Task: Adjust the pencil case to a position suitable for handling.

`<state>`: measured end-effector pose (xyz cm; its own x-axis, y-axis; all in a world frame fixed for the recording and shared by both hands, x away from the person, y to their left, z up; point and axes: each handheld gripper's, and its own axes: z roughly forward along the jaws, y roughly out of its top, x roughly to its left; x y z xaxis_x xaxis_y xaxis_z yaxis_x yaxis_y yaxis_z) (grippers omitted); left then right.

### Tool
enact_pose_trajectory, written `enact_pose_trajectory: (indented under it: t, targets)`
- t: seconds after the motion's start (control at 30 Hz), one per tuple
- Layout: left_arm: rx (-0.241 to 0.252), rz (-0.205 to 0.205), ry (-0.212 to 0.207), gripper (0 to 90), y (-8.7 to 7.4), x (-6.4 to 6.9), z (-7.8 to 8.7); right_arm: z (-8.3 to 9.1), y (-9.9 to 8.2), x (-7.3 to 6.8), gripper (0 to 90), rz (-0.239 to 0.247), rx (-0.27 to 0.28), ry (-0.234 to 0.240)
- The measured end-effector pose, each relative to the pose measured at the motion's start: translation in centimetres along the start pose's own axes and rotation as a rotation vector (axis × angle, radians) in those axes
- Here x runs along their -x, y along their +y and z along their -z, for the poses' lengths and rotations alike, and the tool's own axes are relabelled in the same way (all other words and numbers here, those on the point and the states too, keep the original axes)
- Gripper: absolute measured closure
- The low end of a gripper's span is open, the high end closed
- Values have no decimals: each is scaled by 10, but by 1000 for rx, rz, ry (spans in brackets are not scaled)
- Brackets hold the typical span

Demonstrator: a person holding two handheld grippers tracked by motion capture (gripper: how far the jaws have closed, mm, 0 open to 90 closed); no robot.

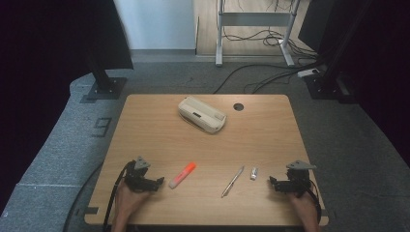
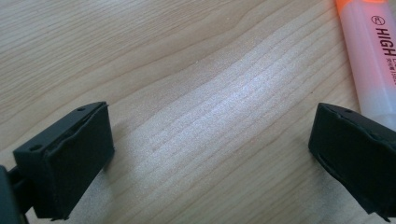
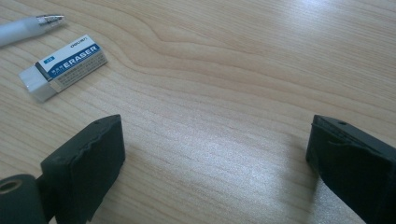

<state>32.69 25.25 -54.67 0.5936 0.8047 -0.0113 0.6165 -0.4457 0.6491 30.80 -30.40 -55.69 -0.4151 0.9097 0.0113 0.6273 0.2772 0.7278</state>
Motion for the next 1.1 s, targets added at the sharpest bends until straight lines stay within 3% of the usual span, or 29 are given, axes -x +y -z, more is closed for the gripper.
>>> enact_pose_trajectory:
  t: [0.17, 0.2, 0.37, 0.47, 1.1]
  targets:
    - [-15, -13, -22, 1, 14, 0, -3, 0, 0, 0, 38, 0, -1, 0]
    - [-6, -14, -48, 2, 22, 0, -4, 0, 0, 0, 38, 0, 0, 0]
    - [15, -23, -91, 9, 39, 2, -7, 0, 0, 0, 38, 0, 0, 0]
    - [32, -30, -126, 30, 59, 4, -10, 0, 0, 0, 38, 1, 0, 0]
    - [22, -129, -204, 77, 145, 15, -42, 0, 0, 0, 35, 1, -1, 1]
